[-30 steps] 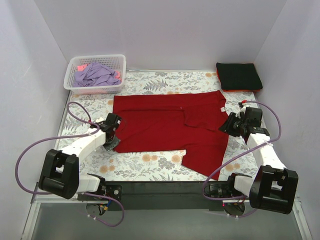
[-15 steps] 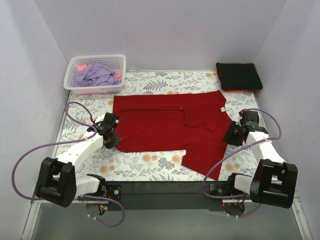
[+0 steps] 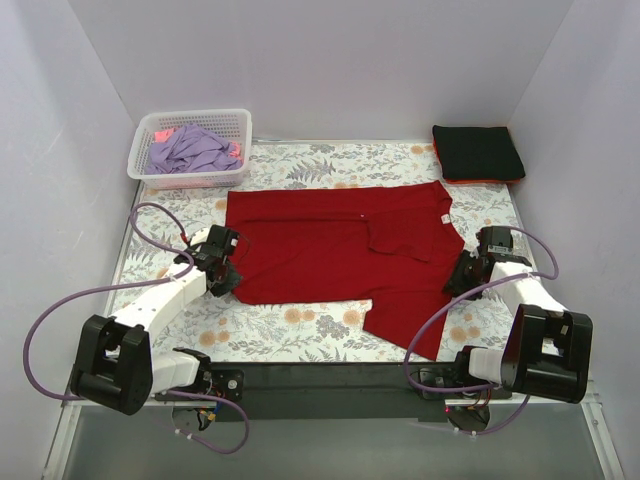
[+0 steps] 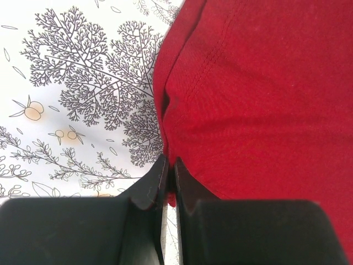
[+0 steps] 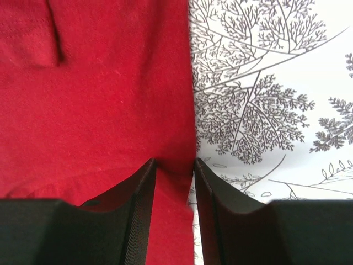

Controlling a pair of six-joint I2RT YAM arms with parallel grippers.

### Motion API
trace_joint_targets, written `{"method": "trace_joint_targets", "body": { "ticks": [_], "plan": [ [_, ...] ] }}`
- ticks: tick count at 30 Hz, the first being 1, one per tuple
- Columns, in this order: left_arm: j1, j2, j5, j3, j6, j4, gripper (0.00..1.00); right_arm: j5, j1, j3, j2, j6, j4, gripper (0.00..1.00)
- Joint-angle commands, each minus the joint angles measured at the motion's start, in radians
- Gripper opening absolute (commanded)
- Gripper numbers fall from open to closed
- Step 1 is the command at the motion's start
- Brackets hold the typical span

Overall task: Fold and stack the t-shirts
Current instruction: Fold the tshirt

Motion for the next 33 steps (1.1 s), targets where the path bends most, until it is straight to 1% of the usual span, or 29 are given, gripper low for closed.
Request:
{"method": "trace_joint_targets", "body": {
  "ticks": [1, 4, 7, 10, 11, 15, 21, 23, 27, 33],
  "plan": [
    [0.005, -0.025, -0.008, -0.006, 0.003, 0.007, 0.0, 0.016, 0.002, -0.028, 0.032, 0.011, 0.045, 0.41],
    [0.005, -0.037, -0.019, -0.006, -0.004, 0.001, 0.0, 0.014, 0.002, -0.035, 0.036, 0.01, 0.056, 0.37],
    [0.005, -0.051, -0.045, -0.006, -0.024, -0.014, 0.0, 0.007, 0.002, -0.035, 0.021, 0.007, 0.053, 0.27],
    [0.005, -0.073, -0.071, 0.003, -0.062, -0.051, 0.0, 0.016, 0.001, -0.023, -0.002, -0.002, 0.031, 0.06],
    [0.005, -0.08, -0.076, 0.005, -0.07, -0.06, 0.0, 0.02, 0.001, -0.016, -0.014, -0.007, 0.02, 0.01],
    [0.005, -0.131, -0.091, 0.0, -0.092, -0.085, 0.0, 0.034, -0.004, 0.007, -0.053, -0.028, -0.029, 0.01],
    [0.028, -0.128, -0.087, 0.016, -0.084, -0.081, 0.0, 0.019, -0.004, 0.075, -0.102, -0.047, -0.073, 0.01],
    [0.046, -0.097, -0.073, 0.043, -0.072, -0.074, 0.0, -0.015, -0.004, 0.096, -0.088, -0.036, -0.075, 0.01],
    [0.073, -0.036, -0.076, 0.089, -0.049, -0.064, 0.0, 0.011, -0.004, 0.161, -0.059, -0.033, -0.072, 0.01],
    [0.109, 0.06, -0.064, 0.174, -0.012, -0.036, 0.0, -0.004, -0.004, 0.231, -0.01, -0.01, -0.059, 0.01]
  ]
}}
